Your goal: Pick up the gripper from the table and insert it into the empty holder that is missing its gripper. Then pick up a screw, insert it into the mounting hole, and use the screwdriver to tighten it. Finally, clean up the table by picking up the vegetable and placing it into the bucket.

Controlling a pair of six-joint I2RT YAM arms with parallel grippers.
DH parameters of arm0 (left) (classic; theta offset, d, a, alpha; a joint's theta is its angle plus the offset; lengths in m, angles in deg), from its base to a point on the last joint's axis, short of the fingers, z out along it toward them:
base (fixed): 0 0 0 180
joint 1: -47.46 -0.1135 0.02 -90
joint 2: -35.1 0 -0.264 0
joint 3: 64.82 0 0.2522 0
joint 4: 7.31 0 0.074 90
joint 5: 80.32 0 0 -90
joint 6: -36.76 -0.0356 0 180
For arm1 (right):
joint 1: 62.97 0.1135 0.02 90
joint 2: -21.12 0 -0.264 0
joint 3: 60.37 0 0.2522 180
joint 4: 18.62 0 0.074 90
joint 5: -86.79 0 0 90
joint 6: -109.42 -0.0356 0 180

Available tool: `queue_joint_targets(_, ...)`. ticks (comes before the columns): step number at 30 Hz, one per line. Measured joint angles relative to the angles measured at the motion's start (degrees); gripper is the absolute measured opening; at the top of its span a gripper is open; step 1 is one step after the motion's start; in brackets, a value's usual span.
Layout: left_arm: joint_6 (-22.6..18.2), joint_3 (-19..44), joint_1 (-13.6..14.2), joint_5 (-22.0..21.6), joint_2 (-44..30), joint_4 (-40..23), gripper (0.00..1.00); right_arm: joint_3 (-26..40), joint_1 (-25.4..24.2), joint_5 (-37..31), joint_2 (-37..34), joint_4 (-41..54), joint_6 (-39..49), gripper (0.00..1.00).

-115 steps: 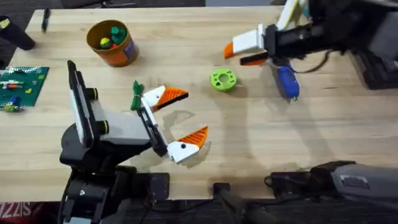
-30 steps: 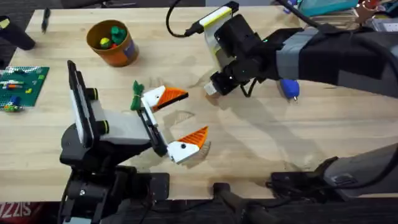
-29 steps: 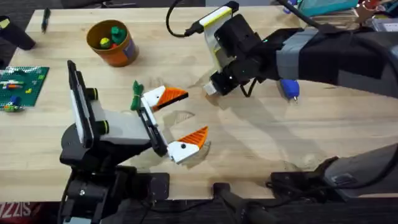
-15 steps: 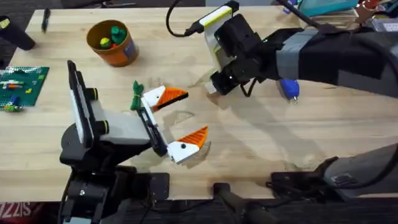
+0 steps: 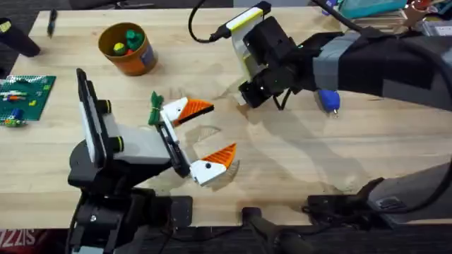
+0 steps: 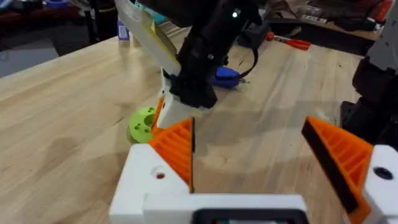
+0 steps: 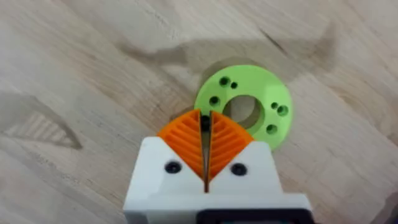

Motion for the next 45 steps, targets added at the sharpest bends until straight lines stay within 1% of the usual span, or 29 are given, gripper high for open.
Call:
queue_joint_targets(4, 0.00, 0.00, 0.00, 0.00, 0.00, 0.00, 0.986, 0.00, 0.00, -0.90, 0.00, -0.28, 0.02, 0.022)
queue_joint_targets(5, 0.00, 0.00, 0.00, 0.01, -0.01, 0.00, 0.986, 0.00, 0.00, -1.00, 0.00, -0.39, 0.02, 0.012)
queue_joint_targets(18, 0.00, 0.00, 0.00, 0.02, 0.00, 0.00, 0.985, 0.16, 0.00, -1.08, 0.00, -0.54, 0.02, 0.009)
queue_joint_targets(26, 0.00, 0.00, 0.00, 0.00, 0.00, 0.02, 0.986, 4.05, 0.00, -0.85, 0.68, 3.34, 0.00, 0.008)
queue_joint_targets(35, 0.00, 0.00, 0.00, 0.00, 0.00, 0.02, 0.986, 7.65, 0.00, -0.84, 5.44, 8.93, 0.00, 0.008)
queue_joint_targets(40, 0.00, 0.00, 0.00, 0.00, 0.00, 0.02, 0.985, 9.71, 0.00, -0.84, 9.78, 12.39, 0.00, 0.008)
queue_joint_targets(45, 0.00, 0.00, 0.00, 0.00, -0.01, 0.02, 0.986, 13.89, 0.00, -0.62, 14.40, 17.05, 0.00, 0.008)
